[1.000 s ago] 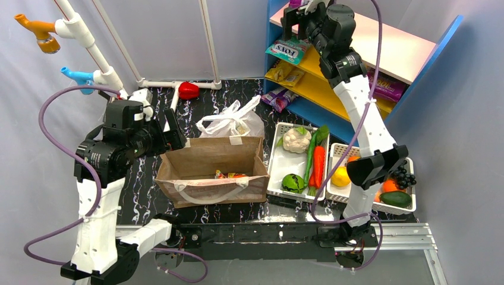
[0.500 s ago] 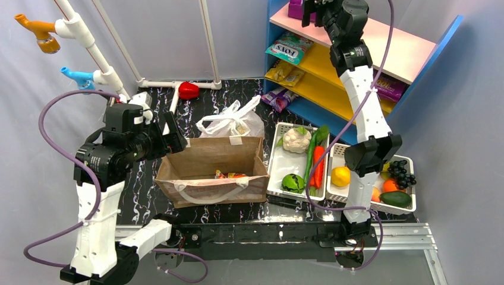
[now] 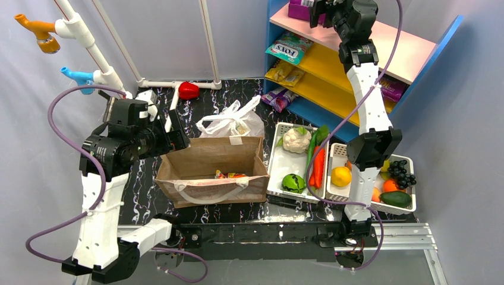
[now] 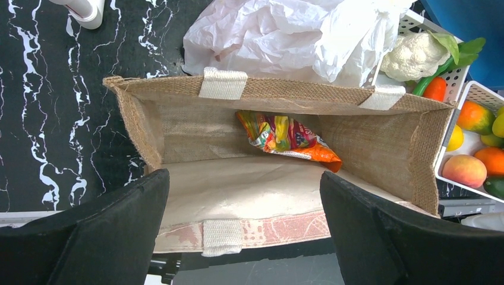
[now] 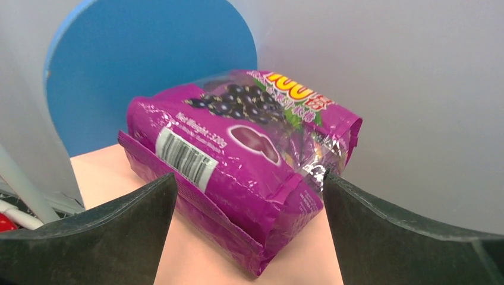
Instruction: Place the food into the grocery bag and tie it
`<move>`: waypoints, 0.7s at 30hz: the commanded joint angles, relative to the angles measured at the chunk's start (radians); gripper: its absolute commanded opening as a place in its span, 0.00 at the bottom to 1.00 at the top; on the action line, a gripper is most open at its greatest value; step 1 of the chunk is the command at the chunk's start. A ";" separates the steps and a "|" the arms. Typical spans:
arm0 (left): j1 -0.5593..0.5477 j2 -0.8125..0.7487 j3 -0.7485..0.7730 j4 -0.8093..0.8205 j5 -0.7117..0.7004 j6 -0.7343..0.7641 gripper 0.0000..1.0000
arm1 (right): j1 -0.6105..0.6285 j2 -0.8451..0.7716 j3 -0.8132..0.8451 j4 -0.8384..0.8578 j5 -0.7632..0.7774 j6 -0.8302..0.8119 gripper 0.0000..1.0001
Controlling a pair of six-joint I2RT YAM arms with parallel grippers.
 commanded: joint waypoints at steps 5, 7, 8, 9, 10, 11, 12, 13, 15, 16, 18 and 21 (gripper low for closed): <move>0.007 0.012 0.012 -0.006 0.015 -0.010 0.98 | -0.033 0.046 0.039 0.020 -0.075 0.136 0.90; 0.008 0.008 0.005 -0.004 0.015 -0.015 0.98 | -0.033 0.040 0.019 0.014 -0.099 0.156 0.86; 0.007 0.007 0.003 -0.002 0.015 -0.018 0.98 | -0.034 0.035 0.004 0.013 -0.118 0.161 0.85; 0.007 0.005 0.001 -0.001 0.015 -0.021 0.98 | -0.035 0.031 -0.009 0.014 -0.142 0.165 0.85; 0.007 0.006 -0.001 0.000 0.015 -0.023 0.98 | -0.035 0.029 -0.017 0.014 -0.165 0.167 0.84; 0.008 0.005 -0.001 0.000 0.015 -0.026 0.98 | -0.035 0.030 -0.022 0.012 -0.185 0.173 0.82; 0.007 0.004 -0.002 0.001 0.015 -0.028 0.98 | -0.036 0.031 -0.022 0.009 -0.202 0.182 0.77; 0.007 0.004 -0.002 0.002 0.015 -0.030 0.98 | -0.036 0.031 -0.024 0.006 -0.215 0.191 0.73; 0.008 0.004 0.005 0.000 0.015 -0.031 0.98 | -0.036 0.029 -0.032 0.003 -0.243 0.205 0.64; 0.007 0.004 0.008 -0.003 0.015 -0.031 0.98 | -0.036 0.026 -0.035 0.000 -0.253 0.211 0.59; 0.007 0.004 0.015 -0.005 0.015 -0.030 0.98 | -0.036 0.022 -0.046 -0.008 -0.260 0.217 0.44; 0.008 0.003 0.022 -0.011 0.015 -0.030 0.98 | -0.036 0.017 -0.056 -0.012 -0.253 0.225 0.17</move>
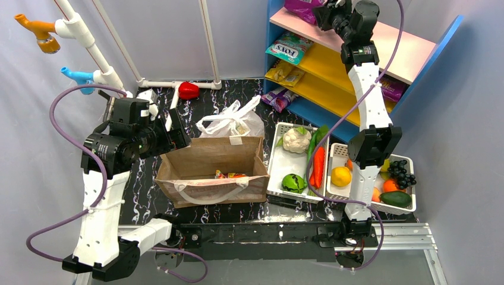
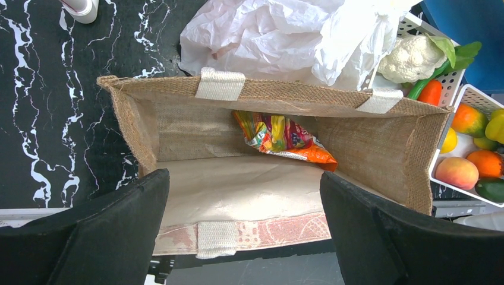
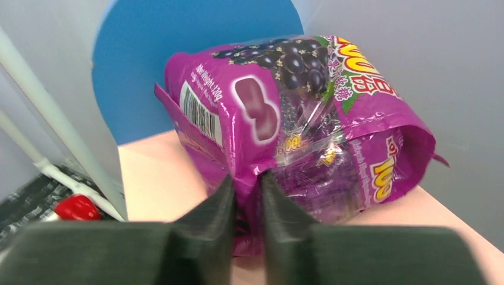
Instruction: Place the food into the grocery bag and tie it
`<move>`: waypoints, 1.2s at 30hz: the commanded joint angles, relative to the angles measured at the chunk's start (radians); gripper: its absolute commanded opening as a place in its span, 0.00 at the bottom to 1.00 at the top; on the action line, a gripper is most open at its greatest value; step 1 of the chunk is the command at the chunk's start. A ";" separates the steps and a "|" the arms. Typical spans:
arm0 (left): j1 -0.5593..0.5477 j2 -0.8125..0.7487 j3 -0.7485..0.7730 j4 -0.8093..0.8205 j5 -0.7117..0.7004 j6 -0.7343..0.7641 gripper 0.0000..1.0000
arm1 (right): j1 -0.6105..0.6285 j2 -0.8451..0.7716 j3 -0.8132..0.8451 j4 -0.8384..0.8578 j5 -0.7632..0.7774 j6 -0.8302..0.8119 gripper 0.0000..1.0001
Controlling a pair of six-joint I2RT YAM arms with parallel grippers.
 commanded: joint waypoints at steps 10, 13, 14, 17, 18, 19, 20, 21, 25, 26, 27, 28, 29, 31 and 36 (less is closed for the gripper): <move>0.007 -0.033 0.023 -0.013 0.010 -0.010 0.98 | 0.012 -0.051 -0.036 -0.024 -0.058 0.083 0.01; 0.007 -0.037 0.021 -0.011 0.044 -0.015 0.98 | 0.017 -0.085 -0.052 -0.035 -0.080 0.089 0.01; 0.008 -0.039 0.019 -0.009 0.045 -0.017 0.98 | 0.019 -0.094 -0.054 -0.039 -0.086 0.099 0.01; 0.006 -0.046 0.014 -0.004 0.050 -0.024 0.98 | 0.027 -0.128 -0.061 -0.052 -0.099 0.122 0.01; 0.006 -0.047 0.014 -0.003 0.051 -0.026 0.98 | 0.032 -0.142 -0.063 -0.056 -0.108 0.123 0.01; 0.008 -0.048 0.013 -0.003 0.053 -0.027 0.98 | 0.037 -0.153 -0.065 -0.060 -0.117 0.122 0.01; 0.007 -0.049 0.013 -0.002 0.054 -0.027 0.98 | 0.043 -0.168 -0.068 -0.064 -0.125 0.122 0.01; 0.007 -0.051 0.010 -0.002 0.055 -0.028 0.98 | 0.049 -0.180 -0.071 -0.068 -0.132 0.121 0.01; 0.007 -0.056 -0.001 -0.002 0.061 -0.029 0.98 | 0.074 -0.247 -0.084 -0.095 -0.125 0.107 0.01; 0.006 -0.058 -0.006 0.000 0.063 -0.030 0.98 | 0.081 -0.264 -0.089 -0.101 -0.122 0.100 0.01; 0.007 -0.061 -0.012 0.005 0.067 -0.031 0.98 | 0.087 -0.279 -0.092 -0.107 -0.121 0.090 0.01; 0.006 -0.063 -0.017 0.009 0.070 -0.032 0.98 | 0.094 -0.296 -0.096 -0.116 -0.120 0.078 0.01; 0.007 -0.063 -0.022 0.013 0.073 -0.033 0.98 | 0.100 -0.313 -0.099 -0.124 -0.116 0.070 0.01; 0.007 -0.062 -0.028 0.021 0.080 -0.037 0.98 | 0.111 -0.347 -0.113 -0.130 -0.112 0.064 0.01; 0.007 -0.052 -0.041 0.051 0.101 -0.048 0.98 | 0.140 -0.420 -0.146 -0.151 -0.092 0.037 0.01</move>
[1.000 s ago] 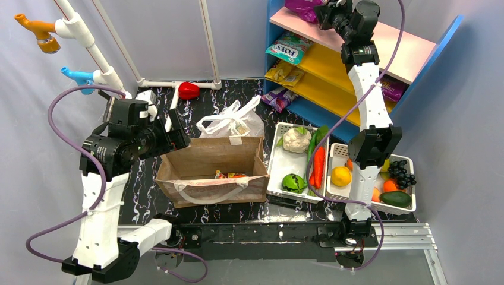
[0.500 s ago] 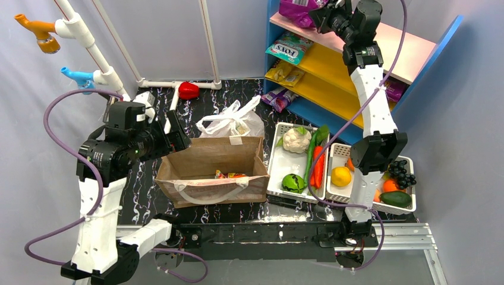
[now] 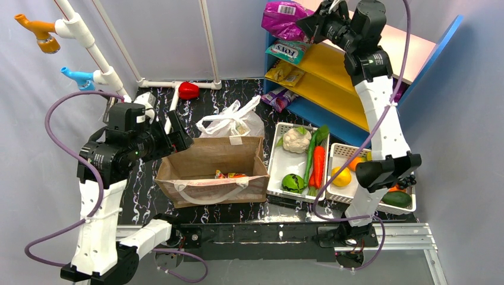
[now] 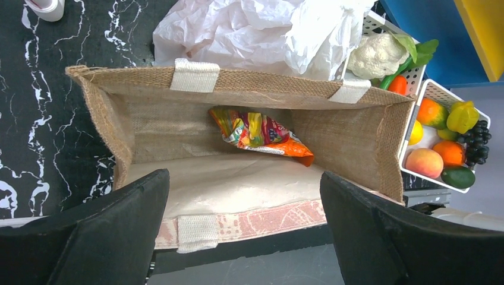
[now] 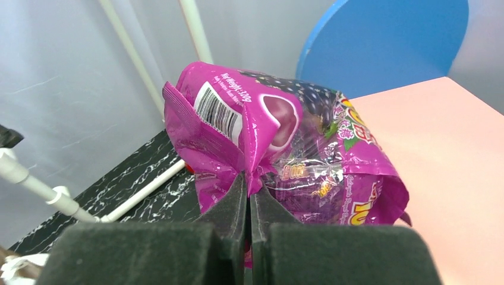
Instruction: Place the food into the grocery bag and tie it
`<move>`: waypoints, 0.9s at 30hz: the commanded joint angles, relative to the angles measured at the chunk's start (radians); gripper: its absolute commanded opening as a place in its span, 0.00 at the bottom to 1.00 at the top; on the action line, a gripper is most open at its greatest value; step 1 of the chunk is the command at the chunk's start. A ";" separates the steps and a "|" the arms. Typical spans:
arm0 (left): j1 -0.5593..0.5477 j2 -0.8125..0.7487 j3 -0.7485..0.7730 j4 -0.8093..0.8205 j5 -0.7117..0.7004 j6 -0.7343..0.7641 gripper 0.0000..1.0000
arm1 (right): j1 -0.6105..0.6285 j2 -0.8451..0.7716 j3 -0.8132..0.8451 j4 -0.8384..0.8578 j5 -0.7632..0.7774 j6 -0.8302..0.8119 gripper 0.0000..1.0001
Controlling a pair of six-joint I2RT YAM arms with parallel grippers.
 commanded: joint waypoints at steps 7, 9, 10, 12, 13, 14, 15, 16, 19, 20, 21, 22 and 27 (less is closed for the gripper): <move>0.007 0.024 -0.005 0.033 0.020 0.007 0.98 | 0.087 -0.194 -0.033 0.062 0.052 -0.044 0.01; 0.008 0.019 -0.019 0.046 0.019 0.009 0.98 | 0.119 -0.216 -0.039 0.051 0.065 -0.044 0.01; 0.007 0.016 -0.029 0.054 0.020 0.009 0.98 | 0.136 -0.224 -0.039 0.040 0.072 -0.046 0.01; 0.007 0.012 -0.045 0.065 0.020 0.009 0.98 | 0.170 -0.245 -0.040 0.005 0.077 -0.043 0.01; 0.007 0.013 -0.049 0.068 0.019 0.009 0.98 | 0.188 -0.256 -0.044 -0.005 0.078 -0.044 0.01; 0.008 0.015 -0.051 0.071 0.017 0.009 0.98 | 0.204 -0.269 -0.051 -0.019 0.082 -0.043 0.01; 0.007 0.019 -0.052 0.075 0.016 0.008 0.98 | 0.222 -0.285 -0.068 -0.022 0.083 -0.038 0.01; 0.007 0.023 -0.050 0.079 0.017 0.007 0.98 | 0.241 -0.302 -0.090 -0.023 0.083 -0.033 0.01; 0.007 0.040 -0.036 0.086 0.016 0.012 0.98 | 0.309 -0.350 -0.161 -0.026 0.090 -0.011 0.01; 0.007 0.047 -0.031 0.088 0.016 0.014 0.98 | 0.334 -0.365 -0.180 -0.031 0.092 -0.004 0.01; 0.007 0.052 -0.027 0.089 0.015 0.016 0.98 | 0.359 -0.380 -0.201 -0.033 0.095 0.001 0.01; 0.007 0.057 -0.022 0.091 0.015 0.018 0.98 | 0.383 -0.398 -0.227 -0.035 0.101 0.002 0.01; 0.007 0.081 0.021 0.088 0.011 0.018 0.98 | 0.496 -0.505 -0.420 0.014 0.152 0.014 0.01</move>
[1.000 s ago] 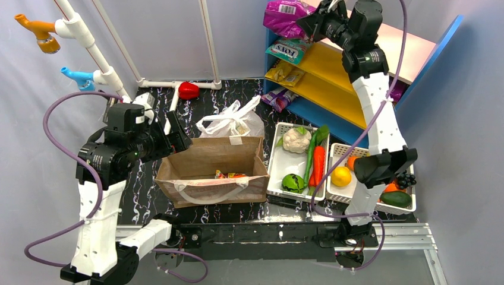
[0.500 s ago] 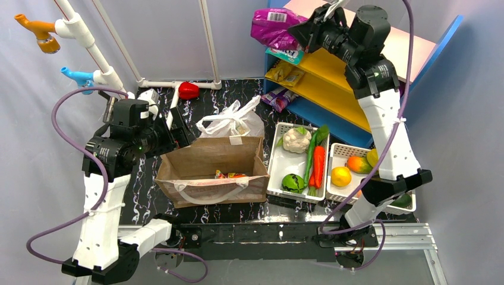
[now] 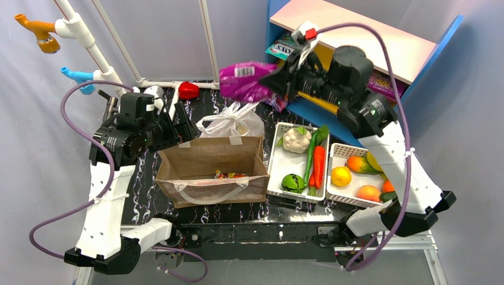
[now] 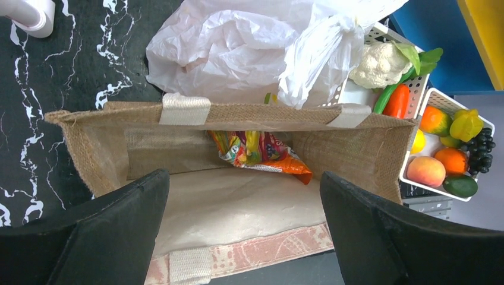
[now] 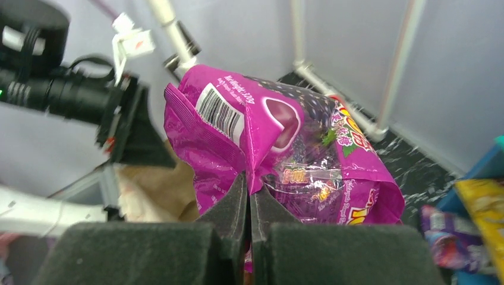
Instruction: Place the food into the grocery bag and tie it
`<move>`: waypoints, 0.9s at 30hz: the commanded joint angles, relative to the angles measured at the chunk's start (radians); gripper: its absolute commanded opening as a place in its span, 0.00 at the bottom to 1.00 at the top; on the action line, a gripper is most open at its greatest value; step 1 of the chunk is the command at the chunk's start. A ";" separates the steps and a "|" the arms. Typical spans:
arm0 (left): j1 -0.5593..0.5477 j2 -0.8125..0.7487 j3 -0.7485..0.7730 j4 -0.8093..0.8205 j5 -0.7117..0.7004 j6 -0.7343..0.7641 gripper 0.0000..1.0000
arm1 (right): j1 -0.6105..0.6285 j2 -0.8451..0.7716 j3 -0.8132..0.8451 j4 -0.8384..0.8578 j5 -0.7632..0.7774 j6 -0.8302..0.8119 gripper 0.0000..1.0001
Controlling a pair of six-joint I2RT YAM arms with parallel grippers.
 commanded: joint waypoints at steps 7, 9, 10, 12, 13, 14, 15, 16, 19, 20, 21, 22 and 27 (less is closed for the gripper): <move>0.007 0.004 0.082 -0.002 -0.029 0.017 0.98 | 0.211 -0.186 -0.259 0.187 0.066 0.054 0.01; 0.008 -0.002 0.083 -0.002 -0.036 0.019 0.98 | 0.248 -0.200 -0.301 0.192 0.075 0.062 0.01; 0.008 -0.006 0.085 -0.003 -0.038 0.019 0.98 | 0.262 -0.201 -0.317 0.195 0.077 0.074 0.01; 0.007 -0.011 0.088 -0.008 -0.039 0.016 0.98 | 0.291 -0.200 -0.339 0.197 0.076 0.101 0.01; 0.007 -0.016 0.090 -0.012 -0.038 0.016 0.98 | 0.303 -0.195 -0.346 0.200 0.075 0.114 0.01; 0.008 -0.025 0.090 -0.015 -0.037 0.015 0.98 | 0.316 -0.192 -0.351 0.203 0.072 0.131 0.01; 0.007 -0.034 0.091 -0.019 -0.041 0.014 0.98 | 0.324 -0.188 -0.357 0.211 0.068 0.150 0.01; 0.007 -0.041 0.098 -0.028 -0.046 0.016 0.98 | 0.335 -0.182 -0.361 0.218 0.058 0.169 0.01; 0.008 -0.056 0.130 -0.062 -0.057 0.036 0.98 | 0.369 -0.155 -0.364 0.214 0.042 0.190 0.01; 0.007 -0.061 0.139 -0.070 -0.072 0.043 0.98 | 0.379 -0.145 -0.366 0.212 0.042 0.191 0.01; 0.007 -0.068 0.143 -0.076 -0.091 0.049 0.98 | 0.388 -0.136 -0.369 0.213 0.045 0.191 0.01; 0.006 -0.077 0.146 -0.078 -0.097 0.054 0.98 | 0.395 -0.127 -0.370 0.216 0.049 0.195 0.01; 0.008 -0.102 0.150 -0.079 -0.094 0.053 0.98 | 0.408 -0.064 -0.364 0.230 0.059 0.240 0.01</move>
